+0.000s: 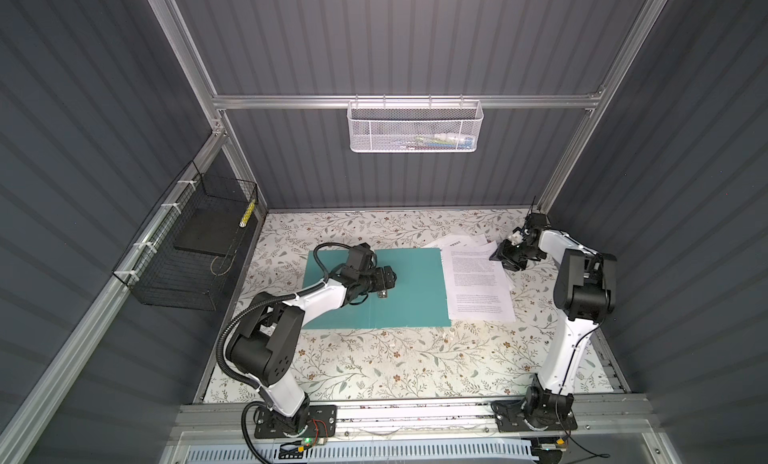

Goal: Put the files into the folder
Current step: 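Grasp the printed papers' edge with the right gripper while the left holds the clip, then lift the top printed sheet with the right gripper and carry it over the folder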

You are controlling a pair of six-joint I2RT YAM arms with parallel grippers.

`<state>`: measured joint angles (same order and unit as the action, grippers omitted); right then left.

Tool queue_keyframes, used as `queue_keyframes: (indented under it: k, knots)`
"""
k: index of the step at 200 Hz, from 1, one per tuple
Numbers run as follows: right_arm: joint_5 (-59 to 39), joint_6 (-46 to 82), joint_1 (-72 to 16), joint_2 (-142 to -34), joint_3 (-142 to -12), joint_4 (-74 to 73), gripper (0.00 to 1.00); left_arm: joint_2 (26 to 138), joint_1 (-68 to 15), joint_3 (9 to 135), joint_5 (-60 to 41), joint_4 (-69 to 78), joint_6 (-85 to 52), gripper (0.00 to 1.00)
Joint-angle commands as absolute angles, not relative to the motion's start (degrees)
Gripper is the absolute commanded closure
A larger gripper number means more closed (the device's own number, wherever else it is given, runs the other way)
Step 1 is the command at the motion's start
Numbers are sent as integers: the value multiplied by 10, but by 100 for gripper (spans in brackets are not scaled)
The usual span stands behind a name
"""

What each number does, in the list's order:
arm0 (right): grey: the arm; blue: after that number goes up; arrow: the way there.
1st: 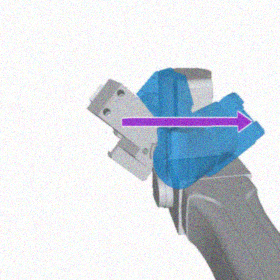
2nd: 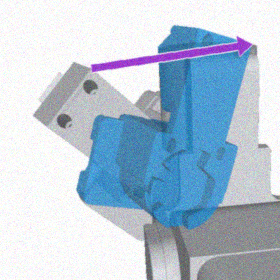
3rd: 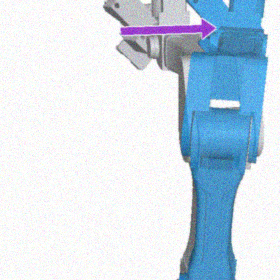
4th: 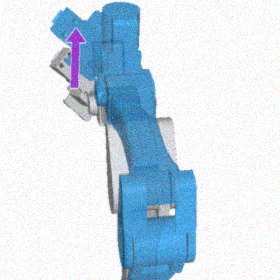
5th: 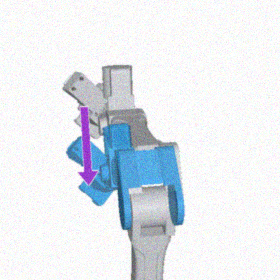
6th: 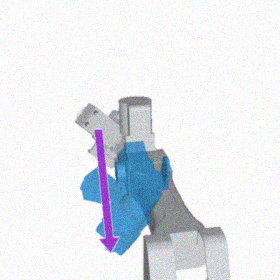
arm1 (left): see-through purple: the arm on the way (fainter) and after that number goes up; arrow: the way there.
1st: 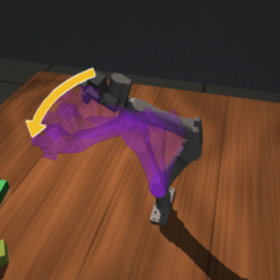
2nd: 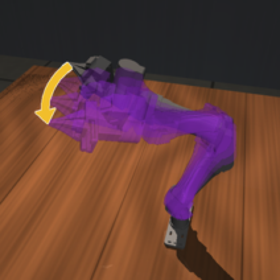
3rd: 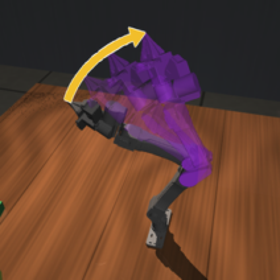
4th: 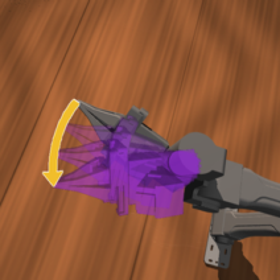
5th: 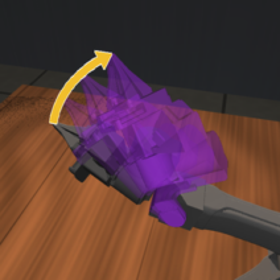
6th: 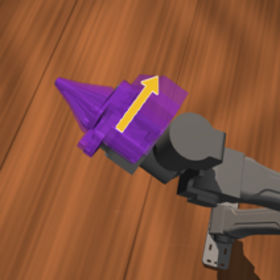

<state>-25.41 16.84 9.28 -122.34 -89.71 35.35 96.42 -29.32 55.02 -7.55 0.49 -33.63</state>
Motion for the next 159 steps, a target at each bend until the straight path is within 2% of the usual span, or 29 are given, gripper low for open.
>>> queue_keyframes:
  k: [1,19,40,54,98,159]
  knots:
    - [-262,165,89,-1217,-896,360,59,978,-295,566,-75,4,-333,10]
    - [-264,163,89,-1222,-902,367,67,980,-295,566,-76,4,-334,10]
    - [-261,168,89,-1213,-897,364,92,975,-295,566,-76,1,-332,10]
    - [-258,170,88,-1196,-889,360,100,970,-295,566,-76,-2,-330,10]
    - [-259,184,68,-1106,-873,370,100,920,-295,564,-64,-20,-321,10]
    - [-223,220,-48,-917,-876,402,100,797,-287,590,-3,-121,-304,10]
